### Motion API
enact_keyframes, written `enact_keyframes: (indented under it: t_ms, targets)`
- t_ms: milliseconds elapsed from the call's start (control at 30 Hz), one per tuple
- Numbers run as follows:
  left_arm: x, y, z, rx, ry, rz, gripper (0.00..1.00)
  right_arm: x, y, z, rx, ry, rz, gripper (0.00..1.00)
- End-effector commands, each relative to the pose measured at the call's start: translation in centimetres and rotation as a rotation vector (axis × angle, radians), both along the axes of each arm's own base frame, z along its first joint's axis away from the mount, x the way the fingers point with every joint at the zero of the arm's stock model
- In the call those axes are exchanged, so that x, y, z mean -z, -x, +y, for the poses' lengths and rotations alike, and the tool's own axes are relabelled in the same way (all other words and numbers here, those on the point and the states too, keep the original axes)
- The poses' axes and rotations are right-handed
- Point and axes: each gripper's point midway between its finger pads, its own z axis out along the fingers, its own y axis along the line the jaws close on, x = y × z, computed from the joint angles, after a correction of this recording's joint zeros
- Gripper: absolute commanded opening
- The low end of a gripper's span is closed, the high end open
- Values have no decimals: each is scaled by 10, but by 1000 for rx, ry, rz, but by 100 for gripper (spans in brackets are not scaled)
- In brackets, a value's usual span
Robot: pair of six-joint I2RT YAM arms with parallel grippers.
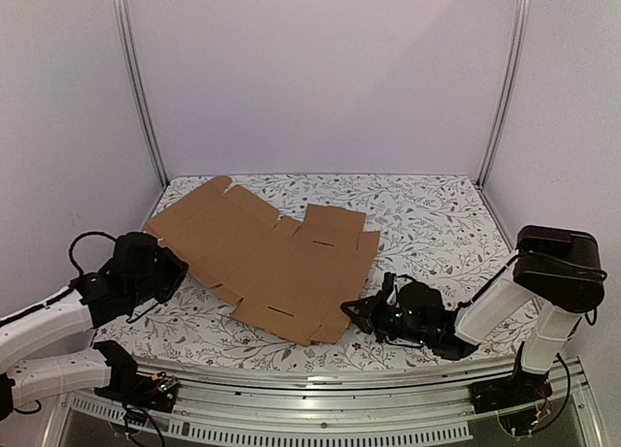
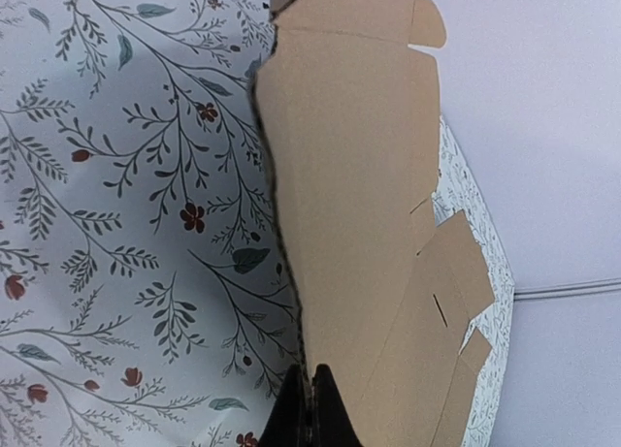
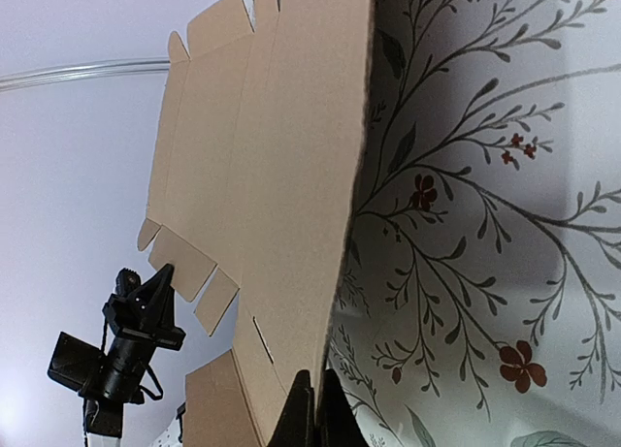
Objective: Fold the paper box
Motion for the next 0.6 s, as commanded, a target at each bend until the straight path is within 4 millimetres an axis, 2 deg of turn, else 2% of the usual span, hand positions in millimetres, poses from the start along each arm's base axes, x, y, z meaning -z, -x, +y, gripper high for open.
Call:
enact_keyframes:
  t_ms: [0,133,233,333,467,567]
  targets:
    - [5,6,2,9,-28,13,0,-10,0,-2,-3,27,-51,0]
    - [3,8,4,18,-48,15,13,-23,-2,0,-26,76,-86,0]
    - [2,11,6,23,-58,17,21,-31,-7,-4,-32,135,-116,0]
    - [0,15,8,27,-68,16,29,-47,-13,-9,-40,171,-146,0]
    - [-7,21,12,40,-84,14,43,-68,-21,-12,-115,217,-177,0]
    - [-19,26,13,63,-96,4,53,-79,-20,-11,-210,282,-193,0]
